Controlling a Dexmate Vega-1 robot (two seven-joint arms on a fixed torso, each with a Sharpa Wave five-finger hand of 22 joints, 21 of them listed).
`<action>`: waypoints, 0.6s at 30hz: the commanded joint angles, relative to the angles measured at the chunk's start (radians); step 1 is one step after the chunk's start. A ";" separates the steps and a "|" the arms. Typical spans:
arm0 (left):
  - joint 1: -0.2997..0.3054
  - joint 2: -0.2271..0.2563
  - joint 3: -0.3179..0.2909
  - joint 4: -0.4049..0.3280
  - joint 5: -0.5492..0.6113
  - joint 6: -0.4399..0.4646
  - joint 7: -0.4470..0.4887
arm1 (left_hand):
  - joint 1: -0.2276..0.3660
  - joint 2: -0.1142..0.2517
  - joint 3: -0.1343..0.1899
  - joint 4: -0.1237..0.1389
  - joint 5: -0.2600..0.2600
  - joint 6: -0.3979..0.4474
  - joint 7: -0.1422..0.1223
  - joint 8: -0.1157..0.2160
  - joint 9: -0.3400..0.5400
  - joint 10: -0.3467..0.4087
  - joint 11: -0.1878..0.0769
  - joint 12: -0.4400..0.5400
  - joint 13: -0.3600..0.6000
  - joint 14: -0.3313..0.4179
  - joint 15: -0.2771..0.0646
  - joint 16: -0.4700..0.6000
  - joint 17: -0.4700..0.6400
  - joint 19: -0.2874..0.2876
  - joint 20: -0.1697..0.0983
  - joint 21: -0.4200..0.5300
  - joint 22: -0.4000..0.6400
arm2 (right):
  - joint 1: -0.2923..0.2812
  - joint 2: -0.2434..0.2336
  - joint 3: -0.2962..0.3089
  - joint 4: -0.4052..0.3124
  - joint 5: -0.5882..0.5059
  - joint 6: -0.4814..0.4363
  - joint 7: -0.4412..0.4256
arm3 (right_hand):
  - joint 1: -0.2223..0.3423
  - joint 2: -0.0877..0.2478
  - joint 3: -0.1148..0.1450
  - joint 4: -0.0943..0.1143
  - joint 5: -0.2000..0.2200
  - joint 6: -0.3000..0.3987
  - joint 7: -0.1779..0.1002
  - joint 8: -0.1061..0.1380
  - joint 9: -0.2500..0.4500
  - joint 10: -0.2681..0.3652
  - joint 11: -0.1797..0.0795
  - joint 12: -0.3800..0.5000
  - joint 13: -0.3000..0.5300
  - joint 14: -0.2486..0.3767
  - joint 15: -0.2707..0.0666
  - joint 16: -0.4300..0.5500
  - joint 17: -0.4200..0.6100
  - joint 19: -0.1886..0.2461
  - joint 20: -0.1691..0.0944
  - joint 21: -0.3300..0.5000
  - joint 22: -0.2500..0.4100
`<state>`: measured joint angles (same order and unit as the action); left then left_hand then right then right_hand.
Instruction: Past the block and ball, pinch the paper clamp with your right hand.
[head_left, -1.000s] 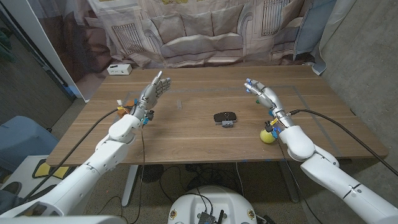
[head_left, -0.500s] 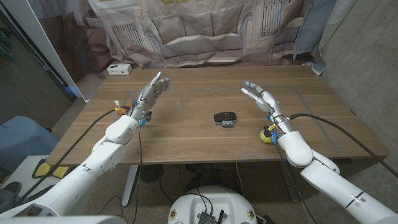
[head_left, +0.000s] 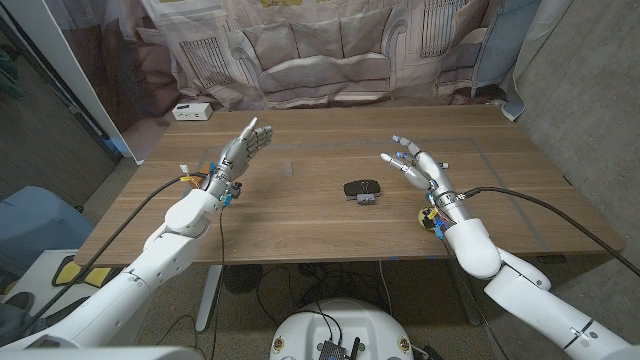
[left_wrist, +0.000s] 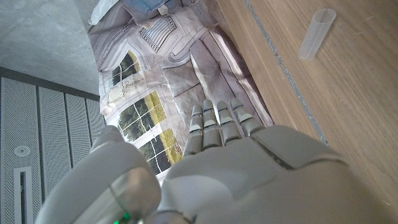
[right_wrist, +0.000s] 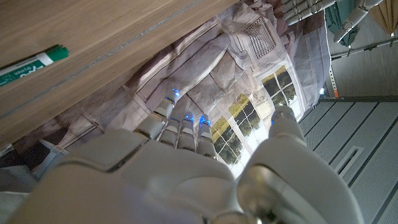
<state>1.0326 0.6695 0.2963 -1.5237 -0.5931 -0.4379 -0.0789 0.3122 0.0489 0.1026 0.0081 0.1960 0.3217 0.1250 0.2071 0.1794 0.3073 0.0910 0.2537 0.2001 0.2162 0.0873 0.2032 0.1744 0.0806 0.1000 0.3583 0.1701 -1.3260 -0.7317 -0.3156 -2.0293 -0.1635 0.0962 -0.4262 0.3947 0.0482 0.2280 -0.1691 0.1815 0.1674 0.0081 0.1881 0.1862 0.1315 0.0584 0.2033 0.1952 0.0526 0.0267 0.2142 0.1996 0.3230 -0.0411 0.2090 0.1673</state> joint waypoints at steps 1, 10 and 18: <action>0.022 -0.003 -0.004 -0.001 0.003 -0.040 -0.006 | 0.006 0.003 0.005 -0.004 -0.004 0.010 0.000 -0.003 0.001 0.012 -0.004 -0.004 0.001 0.001 0.001 -0.002 0.005 0.000 0.002 -0.006 0.005 | -0.056 -0.040 0.020 -0.111 -0.103 -0.132 -0.024 | 0.023 -0.007 0.010 -0.006 0.001 -0.015 -0.010 -0.004 0.003 -0.008 -0.016 -0.006 0.001 -0.011 0.003 -0.005 0.002 -0.009 0.008 -0.006 0.004; 0.024 -0.003 0.007 -0.003 0.012 -0.034 -0.008 | 0.007 0.005 0.006 -0.005 -0.004 0.012 0.000 -0.004 0.001 0.012 -0.001 -0.005 0.001 0.000 0.001 -0.004 0.006 -0.001 0.005 -0.011 0.005 | -0.066 -0.072 0.009 -0.197 -0.195 -0.290 0.001 | 0.065 -0.025 0.019 -0.007 0.004 -0.040 -0.020 -0.004 0.003 -0.029 -0.040 -0.013 0.000 -0.046 0.012 -0.019 0.001 -0.042 0.032 -0.020 0.005; 0.028 -0.006 0.014 0.005 0.014 -0.033 -0.009 | 0.008 0.006 0.006 -0.007 -0.005 0.014 -0.001 -0.005 0.001 0.013 -0.002 -0.007 0.002 0.000 0.001 -0.005 0.006 0.000 0.005 -0.015 0.005 | -0.050 -0.119 -0.017 -0.279 -0.277 -0.457 0.074 | 0.105 -0.039 0.029 -0.011 0.007 -0.061 -0.016 -0.002 0.004 -0.030 -0.053 -0.011 0.000 -0.064 0.001 -0.022 0.000 -0.069 0.066 -0.026 0.005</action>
<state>1.0547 0.6675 0.3006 -1.5259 -0.5822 -0.4701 -0.0846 0.3122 0.0488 0.1067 0.0040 0.1920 0.3256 0.1211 0.2031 0.1793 0.3164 0.0892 0.2468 0.2001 0.2162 0.0873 0.1998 0.1744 0.0806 0.1000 0.3444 0.1701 -1.3821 -0.8002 -0.3075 -2.2076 -0.3383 -0.1687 -0.4178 0.4711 0.0165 0.2460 -0.1780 0.1815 0.1191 -0.0073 0.1881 0.1880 0.0998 0.0157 0.1920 0.1953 0.0012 0.0284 0.1990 0.1997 0.2635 0.0115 0.1867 0.1702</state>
